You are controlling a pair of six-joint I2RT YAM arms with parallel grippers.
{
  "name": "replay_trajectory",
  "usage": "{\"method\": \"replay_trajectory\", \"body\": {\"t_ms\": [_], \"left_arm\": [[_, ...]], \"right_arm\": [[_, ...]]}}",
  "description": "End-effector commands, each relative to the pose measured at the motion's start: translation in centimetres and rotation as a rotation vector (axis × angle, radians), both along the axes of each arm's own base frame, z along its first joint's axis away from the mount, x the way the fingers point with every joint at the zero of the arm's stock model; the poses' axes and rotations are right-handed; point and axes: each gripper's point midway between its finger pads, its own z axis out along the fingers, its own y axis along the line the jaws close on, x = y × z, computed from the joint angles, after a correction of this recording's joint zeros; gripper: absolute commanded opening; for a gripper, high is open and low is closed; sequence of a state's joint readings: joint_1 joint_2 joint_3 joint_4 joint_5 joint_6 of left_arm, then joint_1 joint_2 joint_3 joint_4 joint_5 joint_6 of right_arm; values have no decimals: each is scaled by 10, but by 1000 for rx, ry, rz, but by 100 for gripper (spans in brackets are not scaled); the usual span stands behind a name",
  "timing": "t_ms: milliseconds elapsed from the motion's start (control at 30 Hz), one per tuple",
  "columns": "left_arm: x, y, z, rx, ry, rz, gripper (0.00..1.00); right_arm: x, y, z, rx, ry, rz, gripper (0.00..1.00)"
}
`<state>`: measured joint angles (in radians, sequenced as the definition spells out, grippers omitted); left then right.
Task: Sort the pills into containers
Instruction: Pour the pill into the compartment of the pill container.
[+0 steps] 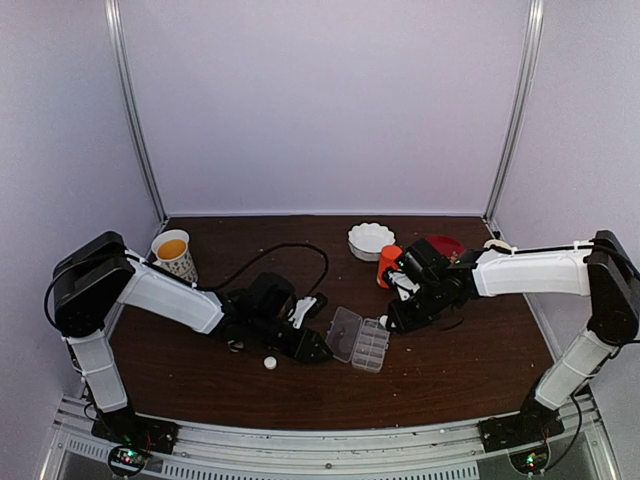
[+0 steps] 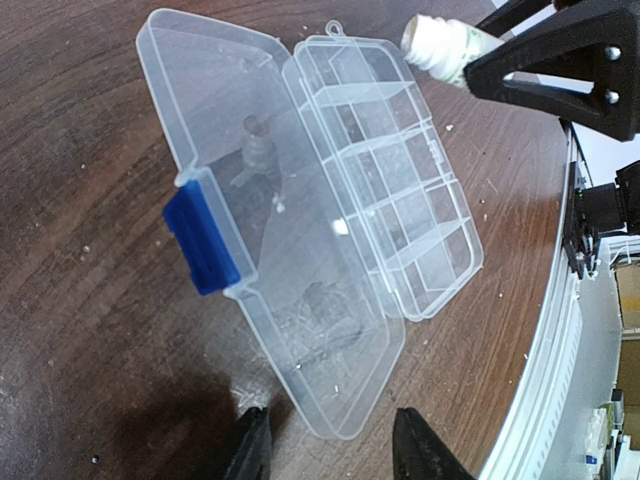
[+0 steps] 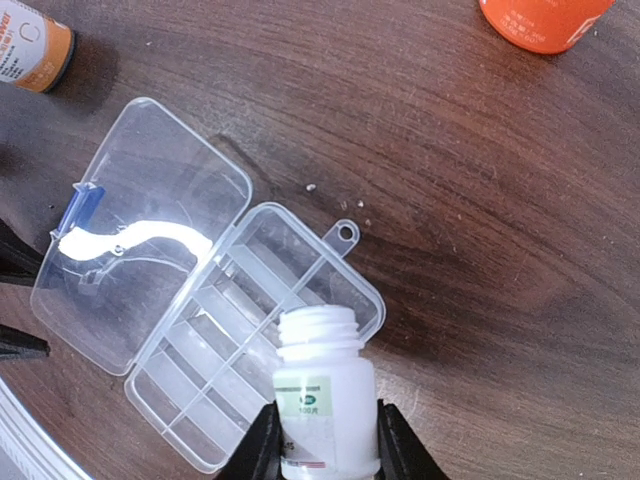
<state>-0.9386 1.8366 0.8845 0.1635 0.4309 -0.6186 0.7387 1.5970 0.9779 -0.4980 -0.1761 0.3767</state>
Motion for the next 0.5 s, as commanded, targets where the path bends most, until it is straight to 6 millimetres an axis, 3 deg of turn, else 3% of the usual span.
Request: {"method": "replay_trajectory", "body": {"t_ms": [0, 233, 300, 467], "left_arm": [[4, -5, 4, -26, -15, -1, 45], [4, -5, 4, -26, -14, -2, 45], [4, -5, 4, -26, -14, -2, 45], [5, -5, 4, -27, -15, -1, 45]], "right_arm": [[8, 4, 25, 54, -48, 8, 0], [6, -9, -10, -58, 25, 5, 0], [6, -9, -6, -55, 13, 7, 0], [13, -1, 29, 39, -67, -1, 0]]}}
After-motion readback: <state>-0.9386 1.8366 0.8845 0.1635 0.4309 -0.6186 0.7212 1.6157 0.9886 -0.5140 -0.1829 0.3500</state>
